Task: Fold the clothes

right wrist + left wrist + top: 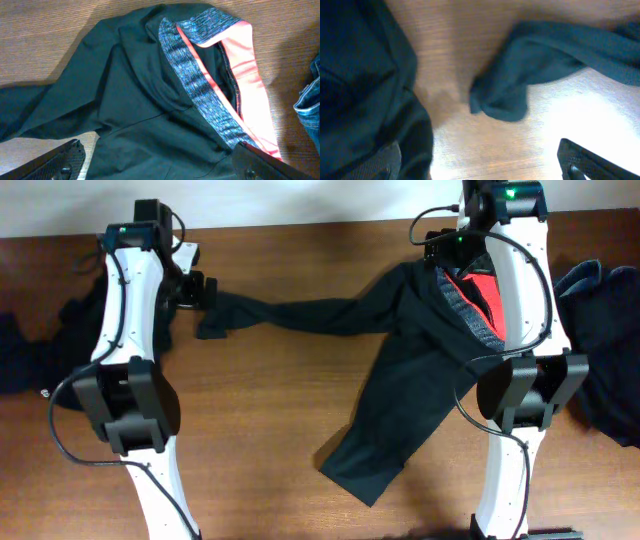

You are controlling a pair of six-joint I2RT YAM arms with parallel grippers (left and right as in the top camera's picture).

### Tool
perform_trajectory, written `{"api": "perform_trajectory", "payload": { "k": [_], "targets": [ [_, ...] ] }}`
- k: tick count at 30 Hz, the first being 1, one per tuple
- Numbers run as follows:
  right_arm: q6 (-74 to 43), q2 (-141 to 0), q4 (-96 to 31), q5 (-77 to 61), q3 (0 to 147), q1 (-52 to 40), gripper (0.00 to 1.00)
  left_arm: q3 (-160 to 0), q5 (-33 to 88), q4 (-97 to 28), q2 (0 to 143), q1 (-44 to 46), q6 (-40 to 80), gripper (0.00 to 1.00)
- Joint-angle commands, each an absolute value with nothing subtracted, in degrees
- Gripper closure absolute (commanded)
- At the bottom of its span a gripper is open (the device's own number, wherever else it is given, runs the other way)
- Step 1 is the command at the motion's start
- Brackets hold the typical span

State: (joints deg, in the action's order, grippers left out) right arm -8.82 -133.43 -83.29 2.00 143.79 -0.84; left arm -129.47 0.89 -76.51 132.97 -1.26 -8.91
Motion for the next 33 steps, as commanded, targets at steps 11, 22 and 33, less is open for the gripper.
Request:
{"api": "perform_trajectory", "payload": {
  "k": [11,22,33],
  "targets": [
    [-8.8,-132.5,-83.2,1.7,143.4,-1.2,0.01,-127.1,1.7,-76.4,130.3,2.8,-9.9,0.10],
    [-8.8,-132.5,-83.2,1.7,143.4,-1.2,0.01,-118.2,2.4,-67.0,130.4,3.4,-9.9,0.82],
    [-8.8,-132.5,-83.1,1.7,143.4,-1.2,0.01,-111.3,2.8,-59.6,130.4,4.7,-9.9,0.98]
  ]
}}
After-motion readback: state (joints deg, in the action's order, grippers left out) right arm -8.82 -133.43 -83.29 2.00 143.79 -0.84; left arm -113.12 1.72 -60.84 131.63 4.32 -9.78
